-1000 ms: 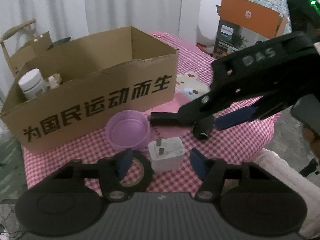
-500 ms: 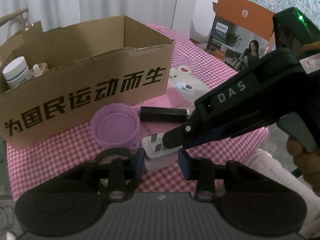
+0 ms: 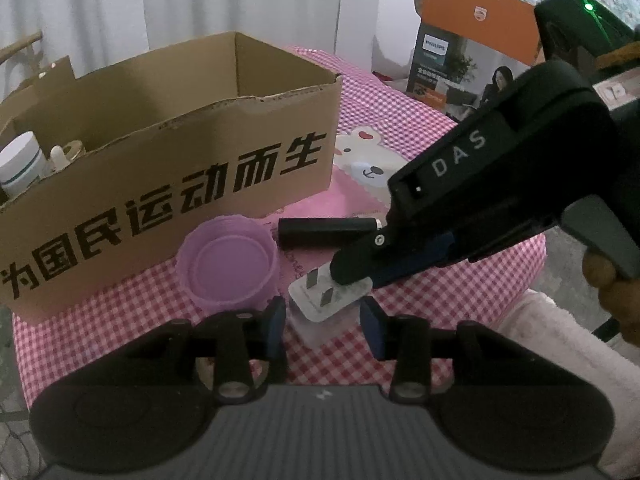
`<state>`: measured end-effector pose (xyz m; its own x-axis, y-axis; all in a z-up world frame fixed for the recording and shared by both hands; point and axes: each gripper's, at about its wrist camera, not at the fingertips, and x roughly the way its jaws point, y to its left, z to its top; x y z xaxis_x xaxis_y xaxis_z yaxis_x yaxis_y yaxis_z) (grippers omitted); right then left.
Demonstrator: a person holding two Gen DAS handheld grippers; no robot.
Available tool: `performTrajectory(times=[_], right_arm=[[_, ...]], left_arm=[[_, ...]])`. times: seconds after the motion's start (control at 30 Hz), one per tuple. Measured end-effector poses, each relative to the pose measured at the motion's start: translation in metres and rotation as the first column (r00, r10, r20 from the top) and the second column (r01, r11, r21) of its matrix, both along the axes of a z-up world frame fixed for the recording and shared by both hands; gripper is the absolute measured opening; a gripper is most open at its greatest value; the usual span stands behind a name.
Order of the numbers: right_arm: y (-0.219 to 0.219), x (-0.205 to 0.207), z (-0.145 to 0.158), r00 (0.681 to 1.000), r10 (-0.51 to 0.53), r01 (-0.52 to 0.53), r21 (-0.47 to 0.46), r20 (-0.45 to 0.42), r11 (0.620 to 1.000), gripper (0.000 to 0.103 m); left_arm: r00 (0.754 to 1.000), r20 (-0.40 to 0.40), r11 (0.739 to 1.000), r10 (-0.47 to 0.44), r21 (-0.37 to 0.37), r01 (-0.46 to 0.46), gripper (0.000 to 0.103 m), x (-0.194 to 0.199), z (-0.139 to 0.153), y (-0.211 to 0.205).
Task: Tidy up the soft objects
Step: 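Close the right gripper on the white plug adapter and lift it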
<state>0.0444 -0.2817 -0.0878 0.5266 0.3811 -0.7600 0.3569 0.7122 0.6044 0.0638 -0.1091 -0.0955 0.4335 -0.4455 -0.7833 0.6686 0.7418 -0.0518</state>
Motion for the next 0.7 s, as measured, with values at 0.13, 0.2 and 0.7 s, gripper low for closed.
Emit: performTrajectory(times=[0.13,0.2,0.7], right_arm=[[0.000,0.002,-0.001,1.000,-0.003,0.003,0.006,-0.001,1.000,0.023],[0.000,0.003,-0.001,1.000,-0.001,0.001,0.008,-0.003,1.000,0.023],[-0.004,0.007,-0.004,1.000,-0.021,0.021,0.037,-0.019,0.999,0.023]], left_arm=[[1.000,0.015,1.000,-0.012,0.005,0.012,0.043,0.002,-0.002,-0.003],[1.000,0.022,1.000,-0.020,0.008,0.020,0.043,0.003,-0.003,-0.005],[0.998,0.053,0.998,-0.045,0.056,0.042,0.040,0.003,-0.007,-0.020]])
